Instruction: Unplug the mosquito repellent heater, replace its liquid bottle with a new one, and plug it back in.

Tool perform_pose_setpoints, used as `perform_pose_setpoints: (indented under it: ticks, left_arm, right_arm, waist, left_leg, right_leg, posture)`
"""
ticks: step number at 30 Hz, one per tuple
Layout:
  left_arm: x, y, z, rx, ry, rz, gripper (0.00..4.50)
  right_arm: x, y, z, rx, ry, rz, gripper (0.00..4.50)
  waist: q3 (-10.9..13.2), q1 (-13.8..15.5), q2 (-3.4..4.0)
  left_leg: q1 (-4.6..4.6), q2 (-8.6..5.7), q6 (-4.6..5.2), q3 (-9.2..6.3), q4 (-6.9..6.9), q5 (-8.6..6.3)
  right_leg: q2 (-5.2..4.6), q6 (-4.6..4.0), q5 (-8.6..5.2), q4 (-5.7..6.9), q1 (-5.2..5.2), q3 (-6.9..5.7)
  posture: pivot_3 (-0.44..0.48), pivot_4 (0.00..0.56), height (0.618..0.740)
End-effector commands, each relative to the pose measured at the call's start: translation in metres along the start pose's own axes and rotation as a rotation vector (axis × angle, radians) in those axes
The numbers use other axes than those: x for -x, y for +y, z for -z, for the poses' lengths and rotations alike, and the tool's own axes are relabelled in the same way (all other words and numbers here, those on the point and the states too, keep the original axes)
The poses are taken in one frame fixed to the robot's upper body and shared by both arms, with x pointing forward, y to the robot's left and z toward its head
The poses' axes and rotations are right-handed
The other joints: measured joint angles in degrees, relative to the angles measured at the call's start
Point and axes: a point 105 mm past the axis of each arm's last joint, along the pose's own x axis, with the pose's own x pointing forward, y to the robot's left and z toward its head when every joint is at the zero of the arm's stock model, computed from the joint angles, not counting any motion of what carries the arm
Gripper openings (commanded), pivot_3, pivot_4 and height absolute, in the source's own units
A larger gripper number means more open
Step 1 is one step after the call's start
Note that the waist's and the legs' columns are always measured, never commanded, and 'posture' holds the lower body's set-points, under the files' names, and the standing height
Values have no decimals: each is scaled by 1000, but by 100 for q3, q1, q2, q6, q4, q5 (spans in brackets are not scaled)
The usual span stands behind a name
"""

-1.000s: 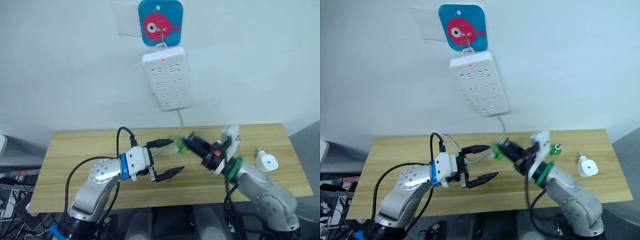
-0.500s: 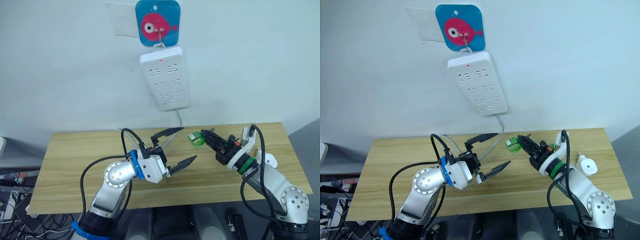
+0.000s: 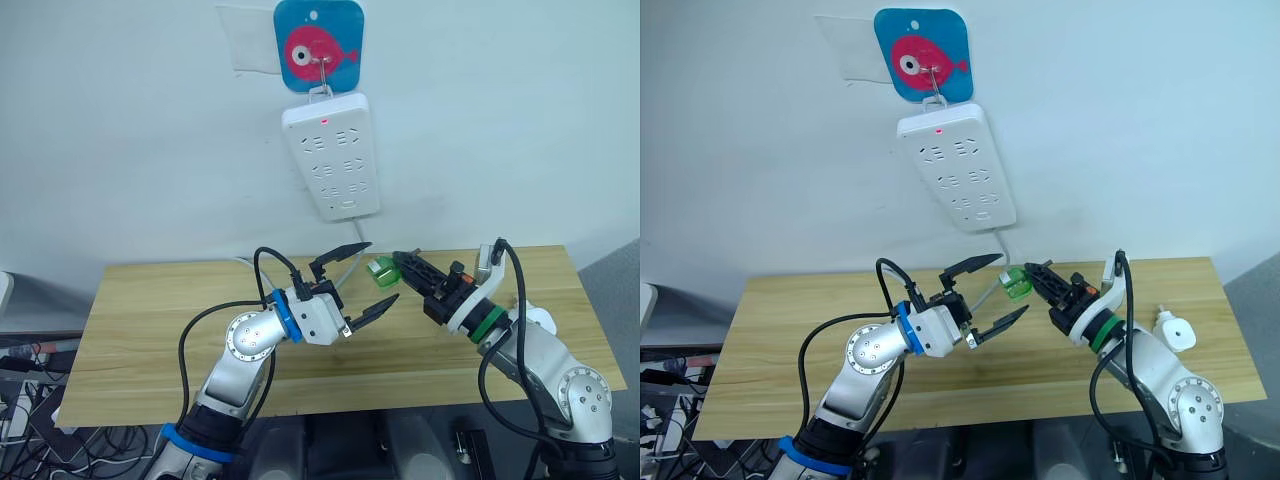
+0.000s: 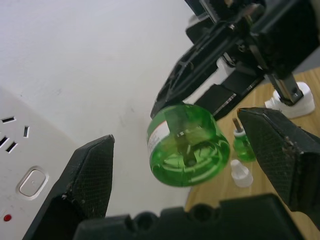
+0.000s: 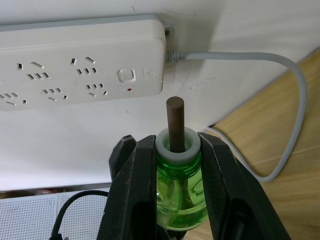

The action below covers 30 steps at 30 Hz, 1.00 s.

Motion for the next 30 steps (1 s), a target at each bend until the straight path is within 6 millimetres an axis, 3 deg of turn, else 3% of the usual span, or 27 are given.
perform_pose_setpoints:
  ticks: [1,10,30]
  left_arm:
    - [-4,-2,-6,163,-39,-31,4500]
    - [-10,6,-7,384,-54,-107,4500]
    - [-13,-1,-8,335,-53,-53,4500]
  right_arm:
    - [3,18,4,31,9,-64,821]
    - [4,27,9,34,35,-106,821]
    - [4,27,9,23,26,-116,821]
  waist:
    - [0,0,0]
    - [0,-3,-1]
    - [0,-3,-1]
  left_leg:
    - [0,0,0,0,0,0]
    - [-2,0,1,0,0,0]
    - [-2,0,1,0,0,0]
  right_leg:
    - [0,0,0,0,0,0]
    - [0,0,0,-3,0,2]
    - [1,0,0,-3,0,2]
  posture:
    - [-88,308,740]
    - [-105,317,740]
    - [-113,317,740]
